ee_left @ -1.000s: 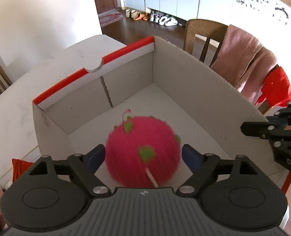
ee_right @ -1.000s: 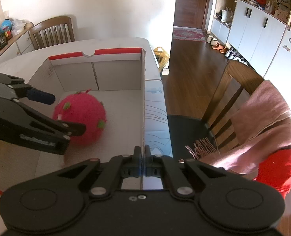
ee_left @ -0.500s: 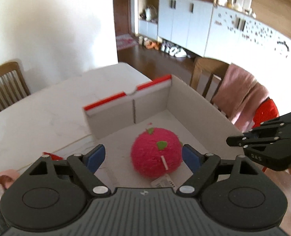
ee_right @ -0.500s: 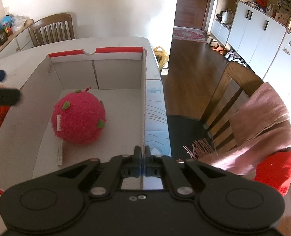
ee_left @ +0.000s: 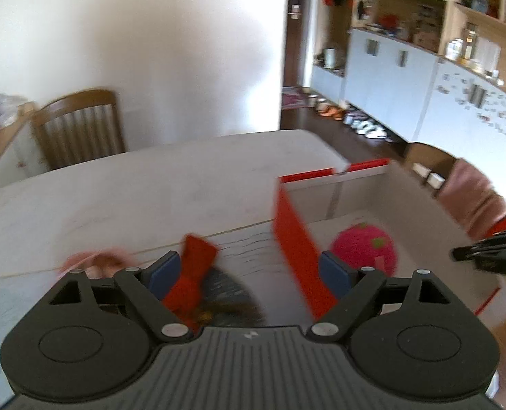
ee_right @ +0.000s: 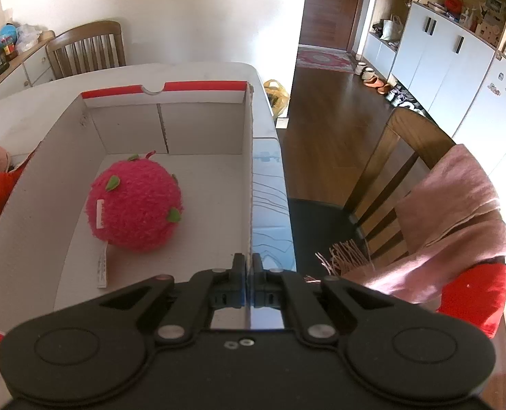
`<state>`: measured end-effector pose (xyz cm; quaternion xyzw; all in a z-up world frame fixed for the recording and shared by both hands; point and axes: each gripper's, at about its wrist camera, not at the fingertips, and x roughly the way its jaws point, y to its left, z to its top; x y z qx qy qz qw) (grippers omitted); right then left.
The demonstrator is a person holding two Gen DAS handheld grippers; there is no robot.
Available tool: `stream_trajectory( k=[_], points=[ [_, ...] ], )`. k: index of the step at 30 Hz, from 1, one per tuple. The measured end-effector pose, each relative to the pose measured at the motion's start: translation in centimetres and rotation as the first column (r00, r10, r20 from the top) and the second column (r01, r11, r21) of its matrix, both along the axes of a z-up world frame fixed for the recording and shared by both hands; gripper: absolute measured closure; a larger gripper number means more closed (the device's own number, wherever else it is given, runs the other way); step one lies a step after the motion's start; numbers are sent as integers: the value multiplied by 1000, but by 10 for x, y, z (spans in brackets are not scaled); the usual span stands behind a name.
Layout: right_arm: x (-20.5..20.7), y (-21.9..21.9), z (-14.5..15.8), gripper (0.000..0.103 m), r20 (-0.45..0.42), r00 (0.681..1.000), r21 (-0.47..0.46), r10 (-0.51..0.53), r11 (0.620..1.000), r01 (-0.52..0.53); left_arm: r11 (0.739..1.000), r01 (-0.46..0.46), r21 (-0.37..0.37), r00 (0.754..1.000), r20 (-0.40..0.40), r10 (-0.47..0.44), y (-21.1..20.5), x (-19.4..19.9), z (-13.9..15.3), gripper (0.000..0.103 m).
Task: Organize objects
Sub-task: 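Return the left gripper to the pile and grasp the black cloth, then lift the black cloth with the left gripper and drop it in the box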
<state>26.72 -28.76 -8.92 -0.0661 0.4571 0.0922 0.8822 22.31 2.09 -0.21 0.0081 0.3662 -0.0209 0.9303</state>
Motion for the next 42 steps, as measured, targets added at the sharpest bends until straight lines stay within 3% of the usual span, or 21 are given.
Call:
stream_trajectory(
  k=[8,18,29,38,39,42],
  points=[
    [0,1,0,100,-1,1000,-11,-2,1000,2,986,-166,34,985,-49,167,58,-18,-30,1],
    [1,4,-2,100,0,1000,-27,1,1000,-1,946,-306,107,944,-97,316,110,-19,-77,0],
    [1,3,-2,99,0,1000,-30,2,1000,-2,944,-310,109,935,-148,324,126,-9,-109,0],
    [1,4,-3,99,-1,1000,-29,1,1000,-1,947,-303,104,938,-145,316,127,-9,-113,1],
    [1,4,-3,99,-1,1000,-29,1,1000,-1,948,-302,96,939,-143,313,127,-9,-113,3],
    [1,4,-3,99,-1,1000,-28,0,1000,-1,952,-297,69,939,-160,304,128,-10,-112,30]
  ],
)
